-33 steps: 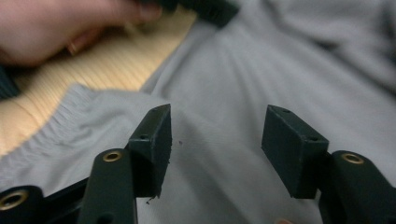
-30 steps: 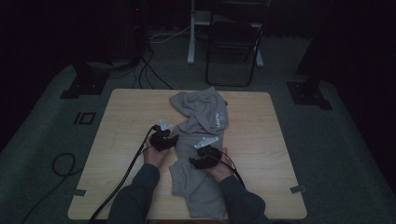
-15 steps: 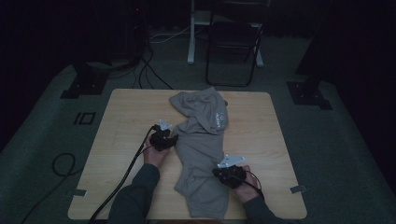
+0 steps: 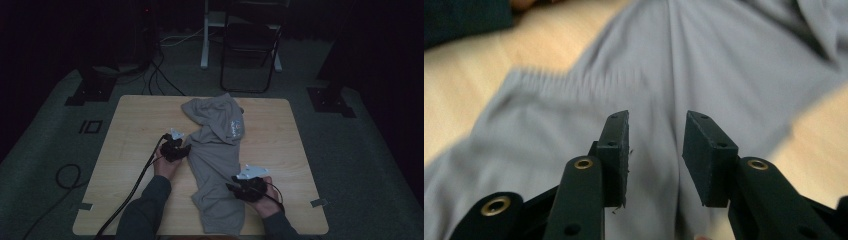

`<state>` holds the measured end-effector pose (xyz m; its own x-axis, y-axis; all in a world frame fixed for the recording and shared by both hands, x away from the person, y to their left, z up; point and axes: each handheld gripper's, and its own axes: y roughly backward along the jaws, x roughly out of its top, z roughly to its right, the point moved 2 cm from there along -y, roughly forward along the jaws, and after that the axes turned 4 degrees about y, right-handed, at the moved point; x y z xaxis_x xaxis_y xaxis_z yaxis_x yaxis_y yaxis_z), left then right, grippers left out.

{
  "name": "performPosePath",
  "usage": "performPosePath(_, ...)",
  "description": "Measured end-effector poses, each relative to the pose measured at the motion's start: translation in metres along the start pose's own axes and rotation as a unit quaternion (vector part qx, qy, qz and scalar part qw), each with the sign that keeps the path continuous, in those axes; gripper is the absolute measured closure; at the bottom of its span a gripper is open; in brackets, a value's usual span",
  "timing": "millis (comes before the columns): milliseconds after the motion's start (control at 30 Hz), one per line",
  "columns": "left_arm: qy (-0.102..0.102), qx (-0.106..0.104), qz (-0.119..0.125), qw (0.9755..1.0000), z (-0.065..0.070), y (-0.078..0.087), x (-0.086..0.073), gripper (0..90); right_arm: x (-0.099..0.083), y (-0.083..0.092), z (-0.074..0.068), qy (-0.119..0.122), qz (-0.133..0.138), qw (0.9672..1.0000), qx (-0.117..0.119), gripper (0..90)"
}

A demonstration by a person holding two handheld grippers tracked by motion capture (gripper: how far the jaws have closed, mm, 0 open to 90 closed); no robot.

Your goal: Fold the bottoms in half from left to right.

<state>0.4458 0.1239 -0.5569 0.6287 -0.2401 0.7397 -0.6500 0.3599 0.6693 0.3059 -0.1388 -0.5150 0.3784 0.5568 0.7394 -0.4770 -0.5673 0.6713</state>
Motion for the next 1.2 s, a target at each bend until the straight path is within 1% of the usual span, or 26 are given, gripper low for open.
performPosePath(100,0.001,-0.001,0.0,1.0,0.0,0.0,0.0,54.1,0.019,-0.027,-0.003,0.005,-0.004,0.9998,0.018,59.8)
performPosePath(133,0.0,-0.001,0.0,1.0,0.0,0.0,0.0,54.2,0.023,-0.037,-0.004,0.008,-0.011,0.9997,0.02,59.4)
performPosePath(200,0.001,-0.001,0.001,1.0,0.0,0.0,0.0,54.1,0.025,-0.055,-0.007,0.01,-0.026,0.9992,0.029,58.6)
performPosePath(233,0.001,-0.001,0.001,1.0,0.0,0.0,0.0,54.1,0.024,-0.06,-0.008,0.01,-0.034,0.9989,0.031,58.7)
performPosePath(267,0.001,-0.001,0.001,1.0,0.0,0.0,0.0,54.1,0.022,-0.065,-0.008,0.011,-0.043,0.9985,0.032,64.1)
performPosePath(300,0.001,-0.001,0.001,1.0,0.0,0.0,0.0,54.1,0.019,-0.066,-0.009,0.006,-0.044,0.9982,0.039,66.6)
performPosePath(333,0.001,0.0,0.001,1.0,0.0,0.0,0.0,54.1,0.017,-0.063,-0.009,0.003,-0.038,0.9984,0.041,75.5)
performPosePath(400,0.0,0.0,0.0,1.0,0.0,0.0,0.0,54.1,0.011,-0.051,-0.007,0.002,-0.044,0.9984,0.036,82.4)
performPosePath(533,0.001,0.001,0.001,1.0,0.0,0.0,0.0,54.1,-0.009,-0.03,-0.003,-0.003,-0.054,0.998,0.032,84.4)
performPosePath(567,0.001,0.001,0.001,1.0,0.0,0.0,0.0,54.1,-0.009,-0.03,-0.003,-0.003,-0.054,0.998,0.032,84.4)
performPosePath(600,0.004,0.004,0.001,1.0,0.0,0.0,0.0,54.1,-0.015,-0.024,-0.002,-0.01,-0.053,0.9978,0.038,84.4)
performPosePath(633,0.005,0.005,0.001,1.0,-0.001,0.0,0.0,54.0,-0.025,-0.013,-0.003,-0.019,-0.049,0.9971,0.054,84.3)
performPosePath(700,0.008,0.009,0.001,0.9999,-0.001,0.0,0.0,53.6,-0.033,-0.004,-0.005,-0.018,-0.046,0.9964,0.069,82.9)
performPosePath(733,0.01,0.009,0.001,0.9999,-0.002,0.0,0.0,53.2,-0.035,0.0,-0.005,-0.018,-0.042,0.9961,0.076,79.8)
performPosePath(767,0.01,0.011,0.002,0.9999,-0.002,0.0,0.0,52.6,-0.035,0.003,-0.003,-0.023,-0.035,0.9961,0.077,71.8)
performPosePath(800,0.006,0.012,0.004,0.9999,-0.001,0.0,0.0,51.9,-0.035,0.005,0.0,-0.032,-0.022,0.9966,0.072,66.1)
performPosePath(833,0.002,0.012,0.003,0.9999,0.0,0.002,0.0,51.7,-0.033,0.008,0.004,-0.043,-0.01,0.997,0.063,63.4)
performPosePath(867,-0.001,0.016,0.002,0.9999,0.002,0.004,0.001,50.9,-0.03,0.01,0.009,-0.05,0.001,0.9975,0.05,61.0)
performPosePath(900,-0.002,0.015,0.003,0.9999,0.005,0.008,0.002,49.9,-0.028,0.011,0.015,-0.059,0.01,0.9977,0.033,60.7)
performPosePath(967,-0.008,0.005,0.014,0.9999,0.013,0.02,0.005,48.5,-0.023,0.011,0.025,-0.06,0.018,0.998,-0.005,58.1)
performPosePath(1000,-0.013,-0.004,0.015,0.9998,0.018,0.026,0.006,48.2,-0.021,0.008,0.03,-0.063,0.015,0.9977,-0.02,57.7)
performPosePath(1067,-0.02,-0.035,0.016,0.9991,0.033,0.039,0.005,47.0,-0.02,0.0,0.036,-0.065,0.004,0.9974,-0.029,56.5)
performPosePath(1100,-0.036,-0.052,0.014,0.9979,0.043,0.045,0.002,47.0,-0.02,-0.005,0.038,-0.064,-0.004,0.9974,-0.034,55.9)
performPosePath(1133,-0.054,-0.071,0.012,0.996,0.055,0.051,-0.003,47.0,-0.021,-0.009,0.038,-0.061,-0.012,0.9975,-0.033,55.8)
performPosePath(1167,-0.073,-0.091,0.009,0.9931,0.067,0.056,-0.01,47.1,-0.022,-0.013,0.036,-0.057,-0.02,0.9977,-0.031,55.0)
performPosePath(1200,-0.092,-0.105,0.003,0.9903,0.077,0.06,-0.018,47.8,-0.023,-0.016,0.035,-0.051,-0.027,0.9979,-0.03,54.3)
